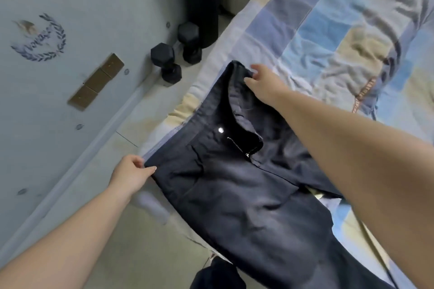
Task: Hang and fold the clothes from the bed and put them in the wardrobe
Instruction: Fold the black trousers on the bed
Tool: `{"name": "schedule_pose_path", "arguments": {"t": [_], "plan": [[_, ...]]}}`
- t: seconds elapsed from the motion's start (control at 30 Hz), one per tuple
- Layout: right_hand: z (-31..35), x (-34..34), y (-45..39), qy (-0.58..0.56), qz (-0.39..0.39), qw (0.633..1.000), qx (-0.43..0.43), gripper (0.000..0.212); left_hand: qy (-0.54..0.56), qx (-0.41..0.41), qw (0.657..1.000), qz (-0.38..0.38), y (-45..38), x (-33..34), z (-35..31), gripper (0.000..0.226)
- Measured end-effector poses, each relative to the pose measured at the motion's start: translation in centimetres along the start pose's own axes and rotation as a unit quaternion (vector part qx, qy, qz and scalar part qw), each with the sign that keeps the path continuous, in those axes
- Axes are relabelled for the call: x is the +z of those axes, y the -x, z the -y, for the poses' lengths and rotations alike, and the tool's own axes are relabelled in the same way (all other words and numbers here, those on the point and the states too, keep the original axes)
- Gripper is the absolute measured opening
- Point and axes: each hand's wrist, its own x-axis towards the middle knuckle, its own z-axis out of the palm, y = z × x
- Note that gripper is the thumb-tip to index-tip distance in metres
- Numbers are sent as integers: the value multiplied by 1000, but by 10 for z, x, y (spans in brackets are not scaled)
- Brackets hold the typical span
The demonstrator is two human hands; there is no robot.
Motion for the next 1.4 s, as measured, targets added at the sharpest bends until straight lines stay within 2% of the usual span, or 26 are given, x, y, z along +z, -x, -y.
{"name": "schedule_pose_path", "arguments": {"t": [0.07, 0.13, 0.23, 0.3, 0.4, 0.47, 0.53, 0.63, 0.7, 0.73, 0.8, 0.83, 0.87, 0.97, 1.07, 1.13, 1.2, 1.3, 1.4], "plan": [[-30, 25, 4, 5, 30, 999, 20, 53, -57, 40, 996, -52, -14, 5, -9, 29], [-66, 49, 14, 33, 67, 996, 47, 61, -100, 111, 986, -69, -25, 15, -26, 24], [-110, 84, 31, 84, 115, 988, 64, 72, -143, 241, 960, -8, -36, 47, -54, 14], [-123, 104, 39, 69, 114, 990, 54, 74, -133, 279, 949, 54, -39, 70, -72, 14], [-126, 135, 43, 104, 83, 991, 23, 69, -63, 194, 968, 147, -47, 113, -90, 15], [-123, 149, 45, 128, 44, 991, 10, 55, -7, 111, 978, 179, -49, 136, -98, 32], [-121, 154, 45, 67, -11, 997, 31, 40, 56, 51, 976, 206, -44, 152, -106, 33], [-110, 152, 45, -127, -76, 987, 67, 38, 183, -9, 949, 258, -39, 161, -120, 25], [-100, 156, 48, -120, -85, 989, 17, 40, 267, -20, 926, 268, -42, 159, -124, 24], [-98, 162, 49, -78, -50, 996, -9, 42, 273, -19, 929, 250, -46, 158, -125, 25], [-102, 178, 53, 28, 96, 994, -33, 59, 226, -24, 957, 183, -50, 156, -123, 47], [-104, 183, 57, 56, 153, 986, -46, 68, 193, -25, 971, 140, -54, 156, -118, 55], [-108, 184, 62, 47, 176, 982, -55, 72, 166, -15, 981, 96, -54, 157, -114, 56], [-122, 164, 83, -78, 129, 987, -50, 67, 106, 84, 991, -24, -47, 162, -105, 45], [-158, 133, 107, -128, 70, 989, -23, 58, 20, 203, 977, -61, -22, 176, -105, 34], [-195, 108, 129, -154, 35, 987, 13, 55, 39, 226, 973, -18, 7, 199, -112, 22], [-231, 85, 150, -182, -8, 982, 50, 53, 86, 215, 972, 41, 40, 225, -122, 15], [-292, 45, 189, -242, -62, 963, 107, 50, 67, 229, 965, 113, 106, 281, -134, 13], [-358, 6, 230, -264, -77, 951, 141, 47, 43, 241, 955, 165, 168, 341, -139, 13]]}}
